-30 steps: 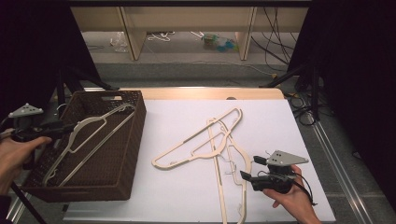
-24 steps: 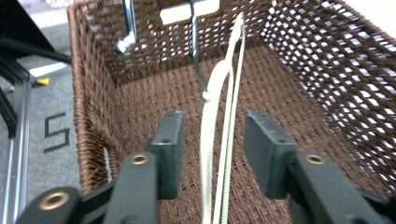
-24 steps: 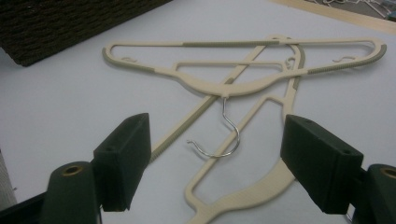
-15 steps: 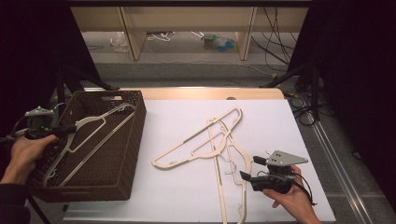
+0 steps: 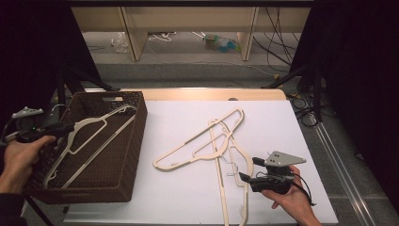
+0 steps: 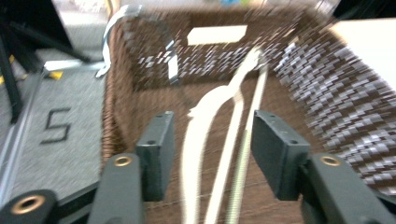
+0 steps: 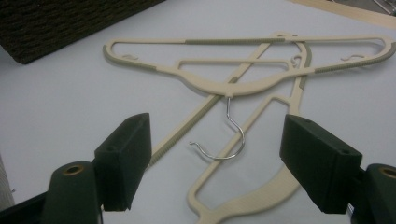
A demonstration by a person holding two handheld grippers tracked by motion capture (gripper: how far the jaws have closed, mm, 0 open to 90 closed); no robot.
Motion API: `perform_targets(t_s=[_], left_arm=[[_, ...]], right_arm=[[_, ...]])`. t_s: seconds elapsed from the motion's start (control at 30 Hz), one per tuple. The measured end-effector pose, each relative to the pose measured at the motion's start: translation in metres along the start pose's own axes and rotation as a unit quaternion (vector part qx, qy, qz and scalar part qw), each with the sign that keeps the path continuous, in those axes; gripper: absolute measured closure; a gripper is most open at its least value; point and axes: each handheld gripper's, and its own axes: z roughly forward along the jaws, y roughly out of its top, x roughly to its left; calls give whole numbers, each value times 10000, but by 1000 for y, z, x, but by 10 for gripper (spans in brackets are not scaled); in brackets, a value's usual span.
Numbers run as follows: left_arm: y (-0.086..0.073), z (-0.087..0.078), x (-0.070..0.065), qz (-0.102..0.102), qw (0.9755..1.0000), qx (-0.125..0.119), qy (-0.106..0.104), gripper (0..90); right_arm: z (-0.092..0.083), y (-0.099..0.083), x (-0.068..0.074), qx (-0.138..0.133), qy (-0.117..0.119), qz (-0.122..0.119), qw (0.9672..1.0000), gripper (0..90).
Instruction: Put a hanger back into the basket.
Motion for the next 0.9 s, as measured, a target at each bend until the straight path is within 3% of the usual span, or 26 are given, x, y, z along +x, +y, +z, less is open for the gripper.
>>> perform_targets(t_s=[0.07,0.17,0.27,0.33,0.43,0.47,0.5,0.57,0.6,0.67,0.73,0.9], left_arm=[[-2,-16,-10,-53,9995,-262,-175,460],[-4,-39,-31,179,9977,-572,-331,420],[-5,-56,-56,106,9930,-857,-807,394],[-10,-61,-81,97,9884,-961,-1176,384],[-21,-59,-117,435,9831,-921,-1518,377],[-25,-57,-131,754,9801,-889,-1609,367],[-27,-55,-138,936,9783,-993,-1559,365],[-37,-50,-171,741,9735,-840,-1995,342],[-39,-46,-179,920,9698,-855,-2091,338],[-46,-39,-202,1045,9642,-715,-2331,332],[-52,-31,-218,1278,9595,-725,-2402,317],[-70,-8,-244,1303,9541,-503,-2650,303]], right_arm=[[3,1,0,-16,4,-65,10000,260],[8,4,-3,56,6,-24,10000,274],[16,7,-6,133,71,-27,9999,302],[22,9,-8,205,27,-55,9998,309],[32,12,-9,301,94,-97,9995,345],[35,13,-10,341,93,-136,9993,353],[40,15,-11,418,99,-119,9990,366],[47,17,-12,509,170,-66,9985,388],[51,18,-14,520,204,-75,9984,395],[57,20,-17,574,237,-77,9980,420],[63,22,-18,642,246,-83,9976,438],[76,24,-21,898,298,-100,9955,466]])
